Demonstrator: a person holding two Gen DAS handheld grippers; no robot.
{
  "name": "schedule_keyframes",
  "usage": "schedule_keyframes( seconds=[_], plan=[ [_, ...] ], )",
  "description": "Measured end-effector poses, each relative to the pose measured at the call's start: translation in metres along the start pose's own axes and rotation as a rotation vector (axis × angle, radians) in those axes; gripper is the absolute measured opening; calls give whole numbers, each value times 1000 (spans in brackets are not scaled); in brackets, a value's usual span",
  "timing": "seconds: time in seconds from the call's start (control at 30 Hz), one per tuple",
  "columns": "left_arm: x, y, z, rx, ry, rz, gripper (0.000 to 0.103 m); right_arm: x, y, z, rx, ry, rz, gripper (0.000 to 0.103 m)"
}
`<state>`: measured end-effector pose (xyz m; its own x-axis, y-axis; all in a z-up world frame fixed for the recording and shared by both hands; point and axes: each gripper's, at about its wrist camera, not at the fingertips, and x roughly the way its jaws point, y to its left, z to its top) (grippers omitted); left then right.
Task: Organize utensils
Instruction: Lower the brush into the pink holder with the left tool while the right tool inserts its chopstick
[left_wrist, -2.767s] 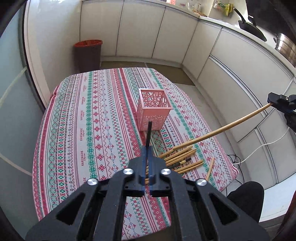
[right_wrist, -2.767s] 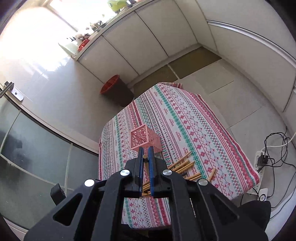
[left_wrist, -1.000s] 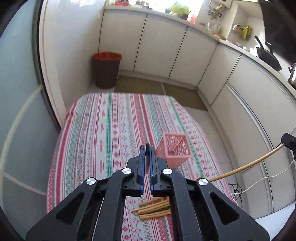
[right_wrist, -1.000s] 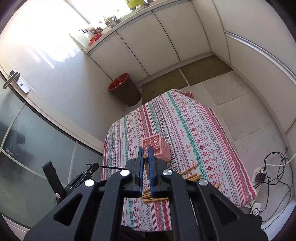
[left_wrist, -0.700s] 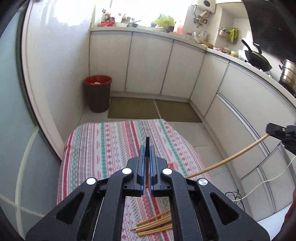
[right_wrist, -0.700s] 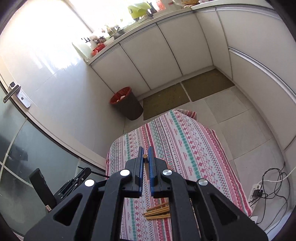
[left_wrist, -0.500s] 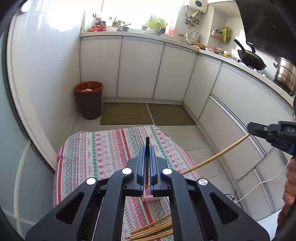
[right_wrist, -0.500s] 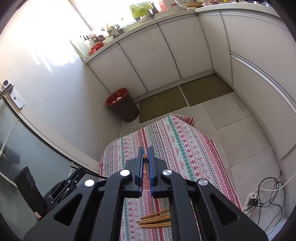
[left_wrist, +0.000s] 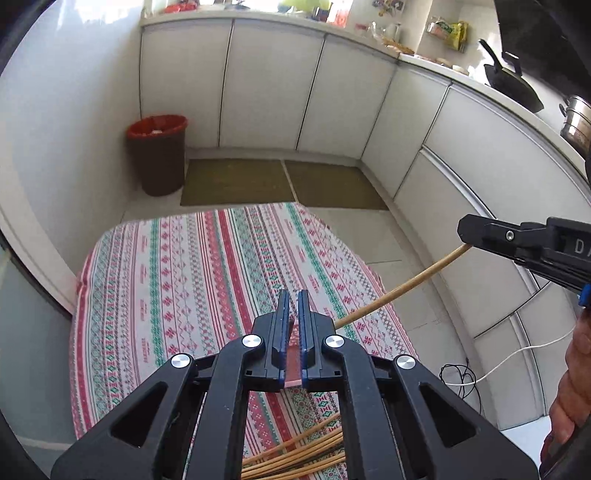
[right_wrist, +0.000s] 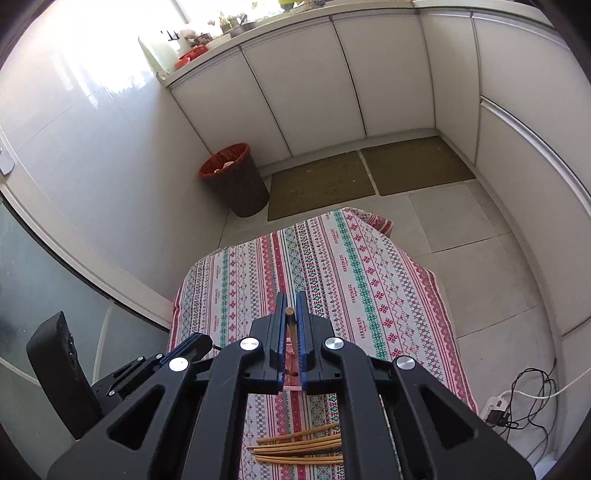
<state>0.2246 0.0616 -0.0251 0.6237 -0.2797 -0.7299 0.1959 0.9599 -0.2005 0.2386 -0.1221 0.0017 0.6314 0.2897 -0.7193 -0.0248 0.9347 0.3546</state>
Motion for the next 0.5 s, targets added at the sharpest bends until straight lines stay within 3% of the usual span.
schedule_keyframes(
  seconds=[0.3,0.37,0.43,0.5],
  plan=[
    [-19,7,-1,-26,-43,8,20,5,7,-9,-13,-1,-34,9],
    [-26,6,-2,-22,-54,13,29,1,9,-11,-21,-9,-46,13],
    [-32,4,-5,-18,-64,20,38,-3,9,-16,-19,-15,-59,31],
    [-36,3,-8,-12,-72,32,41,-9,9,-21,-18,-29,-74,34]
  ],
)
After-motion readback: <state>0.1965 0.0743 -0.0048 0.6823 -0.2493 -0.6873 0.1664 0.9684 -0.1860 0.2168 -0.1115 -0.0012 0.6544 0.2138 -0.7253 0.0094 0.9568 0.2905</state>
